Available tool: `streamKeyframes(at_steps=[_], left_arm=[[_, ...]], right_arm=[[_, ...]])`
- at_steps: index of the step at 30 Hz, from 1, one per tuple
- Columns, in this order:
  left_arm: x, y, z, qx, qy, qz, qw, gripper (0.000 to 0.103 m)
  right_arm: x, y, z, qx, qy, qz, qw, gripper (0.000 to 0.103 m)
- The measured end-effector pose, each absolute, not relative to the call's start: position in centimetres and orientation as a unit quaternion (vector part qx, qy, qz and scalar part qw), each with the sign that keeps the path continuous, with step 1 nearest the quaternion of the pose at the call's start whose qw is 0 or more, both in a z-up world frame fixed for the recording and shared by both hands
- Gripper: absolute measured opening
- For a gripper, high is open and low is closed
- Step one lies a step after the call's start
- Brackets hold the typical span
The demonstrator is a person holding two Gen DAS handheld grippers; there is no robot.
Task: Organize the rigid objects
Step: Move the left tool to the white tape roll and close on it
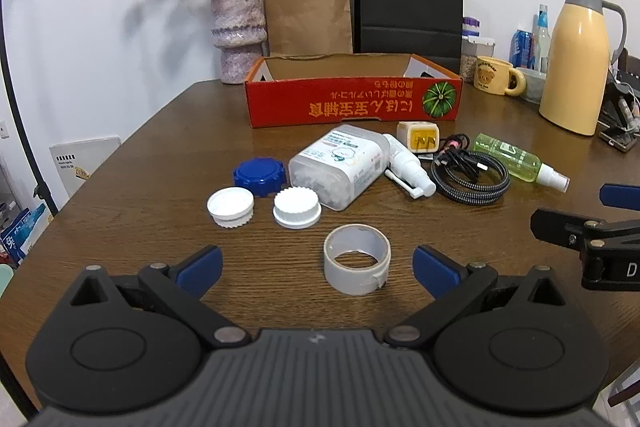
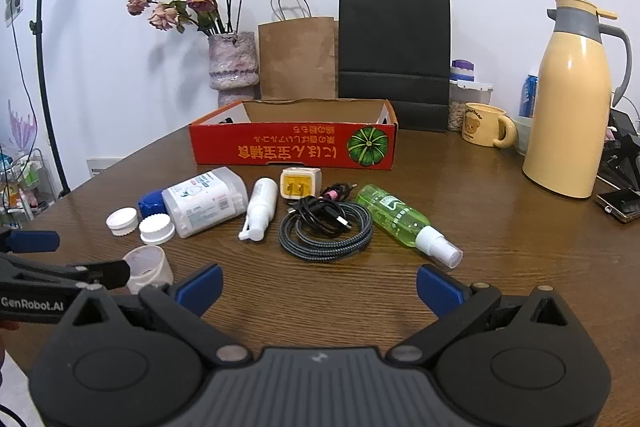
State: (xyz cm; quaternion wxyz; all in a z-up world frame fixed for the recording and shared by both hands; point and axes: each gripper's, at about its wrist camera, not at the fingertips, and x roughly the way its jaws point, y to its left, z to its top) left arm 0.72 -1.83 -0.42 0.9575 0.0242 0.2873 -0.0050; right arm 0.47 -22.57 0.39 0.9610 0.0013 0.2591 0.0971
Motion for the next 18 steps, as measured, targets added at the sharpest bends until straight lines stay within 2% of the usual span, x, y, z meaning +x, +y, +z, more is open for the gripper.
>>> streamKeyframes(at_steps=[13,18], left_arm=[[3.9,-3.0,-1.9,0.025,0.313,0.0,0.949,0.103],[4.6,-3.3,-2.5,0.025,0.322,-0.006,0.946,0.089]], right_arm=[[1.7,-24.2,-1.0,0.0,0.269,0.078,0.96,0.103],[2.2,-24.7,-1.4,0.001,0.272,0.075,0.959,0.103]])
